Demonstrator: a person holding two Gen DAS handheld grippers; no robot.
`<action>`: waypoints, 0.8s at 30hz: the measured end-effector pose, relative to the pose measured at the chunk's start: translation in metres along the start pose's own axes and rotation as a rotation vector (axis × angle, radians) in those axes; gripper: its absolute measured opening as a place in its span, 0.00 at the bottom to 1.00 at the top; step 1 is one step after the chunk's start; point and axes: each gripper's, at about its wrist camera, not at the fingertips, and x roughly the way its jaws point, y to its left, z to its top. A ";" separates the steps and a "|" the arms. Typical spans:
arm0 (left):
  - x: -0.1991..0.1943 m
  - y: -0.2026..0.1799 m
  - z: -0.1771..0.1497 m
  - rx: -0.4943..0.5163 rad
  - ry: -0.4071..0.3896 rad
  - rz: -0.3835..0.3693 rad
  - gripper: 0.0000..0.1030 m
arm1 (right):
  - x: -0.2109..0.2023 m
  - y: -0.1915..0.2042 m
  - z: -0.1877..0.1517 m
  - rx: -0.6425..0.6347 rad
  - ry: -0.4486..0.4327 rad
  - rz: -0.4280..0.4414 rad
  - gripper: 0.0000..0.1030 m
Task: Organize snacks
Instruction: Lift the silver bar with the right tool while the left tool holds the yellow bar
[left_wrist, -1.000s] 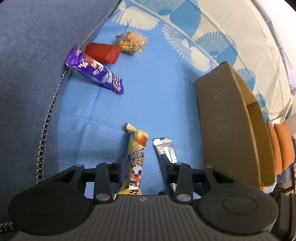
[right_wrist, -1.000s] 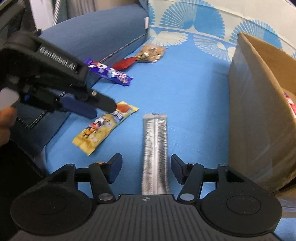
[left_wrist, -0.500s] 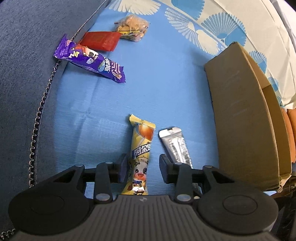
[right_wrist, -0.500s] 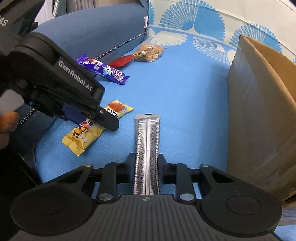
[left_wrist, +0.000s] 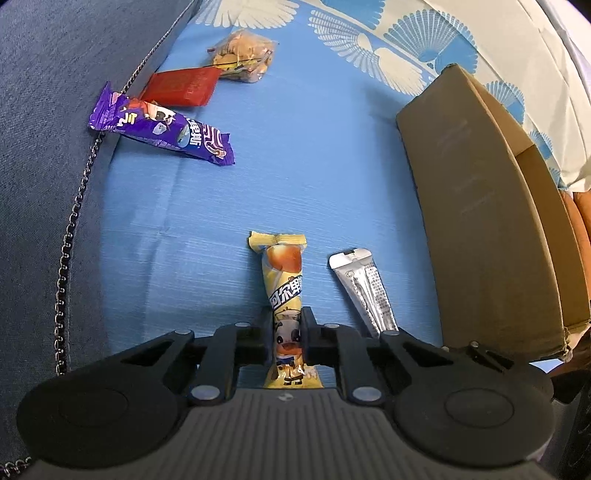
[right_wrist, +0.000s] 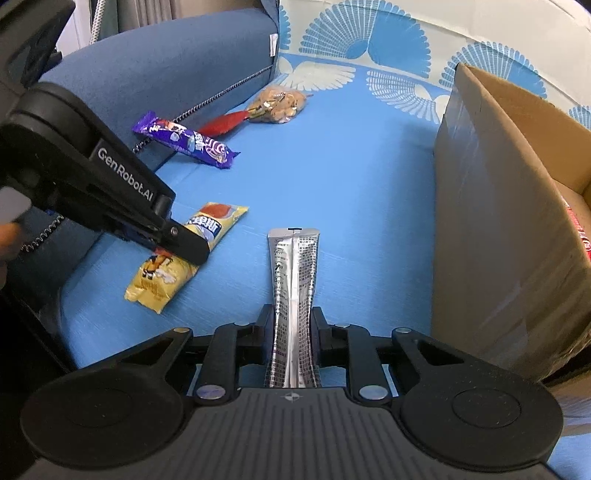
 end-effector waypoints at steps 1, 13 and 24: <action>0.000 0.000 0.000 0.000 -0.002 -0.001 0.15 | 0.000 0.000 0.000 -0.002 -0.002 -0.001 0.20; -0.002 0.001 -0.001 -0.002 -0.005 -0.005 0.15 | 0.000 0.000 -0.001 0.004 -0.006 -0.003 0.20; -0.005 0.000 -0.003 0.002 -0.024 -0.004 0.15 | -0.006 0.001 -0.002 0.005 -0.037 -0.009 0.20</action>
